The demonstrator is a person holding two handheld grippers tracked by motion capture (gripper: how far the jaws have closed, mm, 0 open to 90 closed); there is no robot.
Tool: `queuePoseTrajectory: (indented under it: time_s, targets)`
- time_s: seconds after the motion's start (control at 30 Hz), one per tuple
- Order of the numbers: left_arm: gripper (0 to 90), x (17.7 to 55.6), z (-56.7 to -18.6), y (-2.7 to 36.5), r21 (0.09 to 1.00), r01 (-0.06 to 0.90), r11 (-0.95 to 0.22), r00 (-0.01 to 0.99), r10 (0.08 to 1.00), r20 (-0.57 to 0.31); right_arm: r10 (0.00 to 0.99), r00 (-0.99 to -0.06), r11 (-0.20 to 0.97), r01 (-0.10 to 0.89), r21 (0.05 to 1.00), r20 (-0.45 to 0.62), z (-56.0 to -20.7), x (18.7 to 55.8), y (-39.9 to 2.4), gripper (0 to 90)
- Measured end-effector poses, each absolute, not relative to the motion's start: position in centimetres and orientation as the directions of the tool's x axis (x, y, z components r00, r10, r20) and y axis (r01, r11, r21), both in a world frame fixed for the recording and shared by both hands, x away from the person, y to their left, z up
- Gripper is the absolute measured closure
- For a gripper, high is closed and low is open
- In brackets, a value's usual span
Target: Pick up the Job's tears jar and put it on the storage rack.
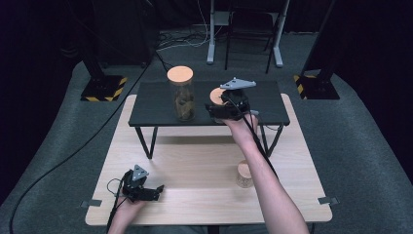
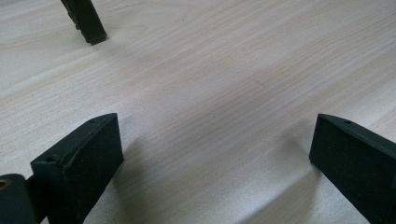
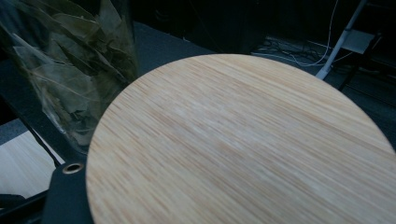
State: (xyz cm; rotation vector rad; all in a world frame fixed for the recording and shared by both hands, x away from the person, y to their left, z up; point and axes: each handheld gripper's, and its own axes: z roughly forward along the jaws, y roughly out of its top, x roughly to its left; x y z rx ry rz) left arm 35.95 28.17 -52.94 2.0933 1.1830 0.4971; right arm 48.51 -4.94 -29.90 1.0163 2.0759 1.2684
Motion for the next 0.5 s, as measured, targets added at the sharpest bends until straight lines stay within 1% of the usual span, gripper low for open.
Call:
queuePoseTrajectory:
  time_s: [0.23, 0.4, 0.5]
  targets:
    - [2.2, 35.94, -52.94, 28.16, 0.713, 0.6, -0.362, 0.515, 0.857, 0.001, 0.805, -0.594, 0.27, 0.348, 0.898, -0.012, -30.17, 48.87, -4.93, 24.2]
    - [2.2, 35.94, -52.94, 28.16, 0.713, 0.6, -0.362, 0.515, 0.857, 0.001, 0.813, -0.582, 0.261, 0.347, 0.901, -0.012, -30.0, 48.62, -5.1, 15.1]
    - [2.2, 35.94, -52.94, 28.16, 0.713, 0.6, -0.362, 0.515, 0.857, 0.001, 0.814, -0.581, 0.256, 0.346, 0.902, -0.008, -29.9, 48.36, -5.29, 11.9]
